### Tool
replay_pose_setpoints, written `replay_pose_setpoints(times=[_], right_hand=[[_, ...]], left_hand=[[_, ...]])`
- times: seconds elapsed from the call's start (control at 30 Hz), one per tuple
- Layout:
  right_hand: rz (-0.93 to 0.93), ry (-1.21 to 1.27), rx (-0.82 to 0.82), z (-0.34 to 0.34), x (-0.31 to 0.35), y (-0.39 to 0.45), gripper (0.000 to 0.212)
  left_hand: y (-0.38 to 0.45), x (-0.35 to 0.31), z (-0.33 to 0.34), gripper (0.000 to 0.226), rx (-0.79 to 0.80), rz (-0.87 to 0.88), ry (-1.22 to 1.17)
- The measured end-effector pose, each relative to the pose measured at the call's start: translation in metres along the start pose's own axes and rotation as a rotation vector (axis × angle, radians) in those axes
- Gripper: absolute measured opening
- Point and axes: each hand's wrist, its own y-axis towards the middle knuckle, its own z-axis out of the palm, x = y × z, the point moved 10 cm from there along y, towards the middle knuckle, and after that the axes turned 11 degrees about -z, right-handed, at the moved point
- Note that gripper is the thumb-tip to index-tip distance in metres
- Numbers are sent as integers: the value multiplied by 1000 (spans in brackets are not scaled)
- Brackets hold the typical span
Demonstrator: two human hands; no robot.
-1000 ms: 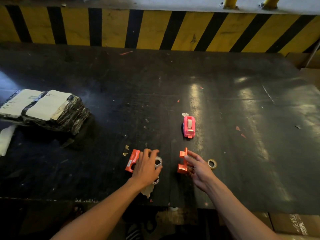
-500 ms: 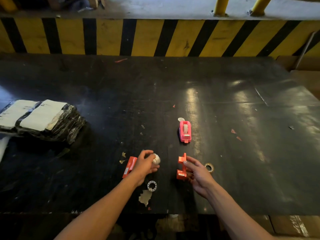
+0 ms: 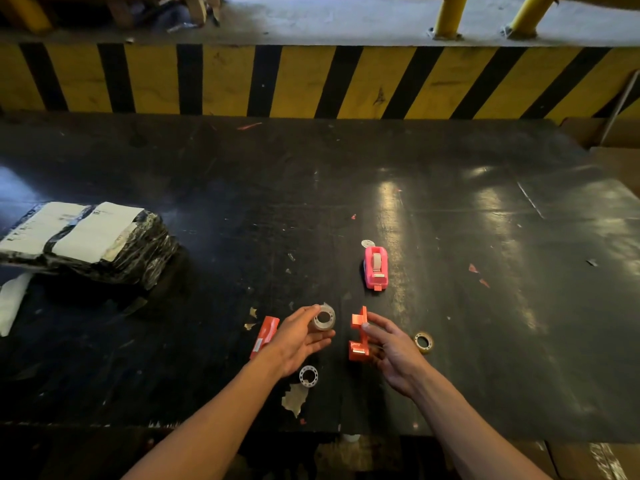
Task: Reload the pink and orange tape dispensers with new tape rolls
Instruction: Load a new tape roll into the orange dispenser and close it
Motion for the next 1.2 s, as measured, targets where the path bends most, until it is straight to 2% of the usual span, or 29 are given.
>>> replay_pose_setpoints(times=[0.3,0.4,0.5,0.57,0.73,0.93,1.1,1.2], right_hand=[[-39,1,86,18,0,-1,43],[-58,-21,100,21,1,-1,42],[-55,-9,115,20,0,-2,41],[-61,7,125,19,1,-2,43],[-76,48,128,18,0,-2,44],[-98,68,109,19,-2,1,44],[-53,73,181,22,-1,2,41],[-43,76,203,20,-2,4,49]], left_hand=[[0,7,18,33,90,-15,-121],[-3,7,29,34,130,-7,-27],[-3,7,29,30,90,7,204],[-3,8,26,28,71,3,263],[-2,7,25,42,101,-6,254],[-10,2,30,27,102,45,268],[-14,-2,37,35,165,129,265],[-14,-4,37,38,188,156,293]])
